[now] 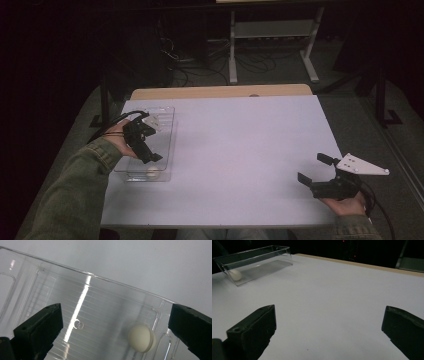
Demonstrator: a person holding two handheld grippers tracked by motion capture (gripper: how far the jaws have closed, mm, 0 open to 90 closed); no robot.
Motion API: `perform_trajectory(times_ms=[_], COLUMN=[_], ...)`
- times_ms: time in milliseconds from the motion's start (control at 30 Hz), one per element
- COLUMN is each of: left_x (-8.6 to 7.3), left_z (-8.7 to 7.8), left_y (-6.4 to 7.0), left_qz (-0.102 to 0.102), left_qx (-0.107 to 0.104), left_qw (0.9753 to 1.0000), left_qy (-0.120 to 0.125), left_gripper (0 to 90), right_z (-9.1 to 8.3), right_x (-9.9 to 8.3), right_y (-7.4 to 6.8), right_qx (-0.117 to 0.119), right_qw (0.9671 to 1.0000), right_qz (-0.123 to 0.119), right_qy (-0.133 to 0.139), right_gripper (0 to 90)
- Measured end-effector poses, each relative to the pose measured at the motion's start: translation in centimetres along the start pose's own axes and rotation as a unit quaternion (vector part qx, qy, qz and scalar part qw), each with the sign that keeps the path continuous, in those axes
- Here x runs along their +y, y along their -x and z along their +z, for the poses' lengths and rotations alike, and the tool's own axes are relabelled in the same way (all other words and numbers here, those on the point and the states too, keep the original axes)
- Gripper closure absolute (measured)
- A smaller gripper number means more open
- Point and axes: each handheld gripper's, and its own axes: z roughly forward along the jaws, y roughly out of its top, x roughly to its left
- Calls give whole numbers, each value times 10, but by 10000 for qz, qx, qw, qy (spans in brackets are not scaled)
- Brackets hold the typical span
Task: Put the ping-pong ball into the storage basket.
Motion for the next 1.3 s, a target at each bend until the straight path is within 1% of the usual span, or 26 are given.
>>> perform_trajectory(times_ms=[100, 167, 200, 267, 367, 433, 467, 567, 633, 733, 800, 867, 900, 933, 967, 1067, 1167, 1200, 1233, 1300], left_x=[-2, -4, -4, -6, -12, -15, -15, -21, -25, -29, -31, -31, -36, -37, -39, -44, -49, -50, -52, -54], left_z=[-4, -7, -7, -10, -12, -12, -12, -13, -13, -14, -16, -16, -20, -21, -21, -23, -25, -26, -26, -26], left_y=[0, 1, 1, 2, 5, 6, 6, 6, 7, 8, 9, 9, 10, 10, 11, 11, 10, 10, 10, 11], left_qz=[-78, -77, -77, -89, -178, -256, -256, -339, -417, -449, -504, -504, -585, -606, -637, -686, -785, -829, -847, -857], left_qx=[31, 157, 157, 159, 201, 210, 210, 267, 327, 417, 445, 445, 501, 532, 531, 558, 570, 545, 538, 534], left_qw=[9999, 9996, 9996, 9992, 9981, 9975, 9975, 9964, 9953, 9941, 9928, 9928, 9902, 9893, 9887, 9878, 9846, 9837, 9832, 9829], left_qy=[133, 239, 239, 363, 546, 622, 622, 724, 816, 890, 994, 994, 1162, 1217, 1252, 1284, 1455, 1500, 1526, 1539], left_gripper=[0, 0, 0, 0, 0, 0, 0, 0, 0, 0, 0, 0, 0, 0, 0, 0, 0, 0, 0, 0], right_z=[0, 0, 0, 0, 1, 1, 1, 2, 3, 4, 6, 6, 6, 6, 6, 6, 7, 7, 6, 6], right_x=[0, 0, 0, 0, 0, 0, 0, 1, 1, 1, 1, 1, 1, 1, 1, 1, 1, 1, 1, 1], right_y=[0, 0, 0, 0, 0, 0, 0, 0, 0, -1, -1, -1, -1, -1, -1, 0, 0, 0, 0, 0], right_qx=[-8, -15, -15, -14, -5, 0, 0, 3, 24, 40, 53, 59, 59, 47, 46, 43, 45, 47, 48, 43], right_qw=[10000, 10000, 10000, 10000, 10000, 10000, 10000, 10000, 10000, 10000, 10000, 10000, 10000, 10000, 10000, 10000, 10000, 10000, 10000, 10000], right_qz=[5, 14, 14, 9, -6, -9, -9, -17, -19, -50, -63, -64, -64, -58, -61, -56, -53, -51, -46, -48], right_qy=[-4, -1, -1, -1, -13, -10, -10, -14, -17, -26, -44, -45, -45, -14, -3, 4, 6, 11, 16, 19], right_gripper=[0, 0, 0, 0, 0, 0, 0, 0, 0, 0, 0, 0, 0, 0, 0, 0, 0, 0, 0, 0])
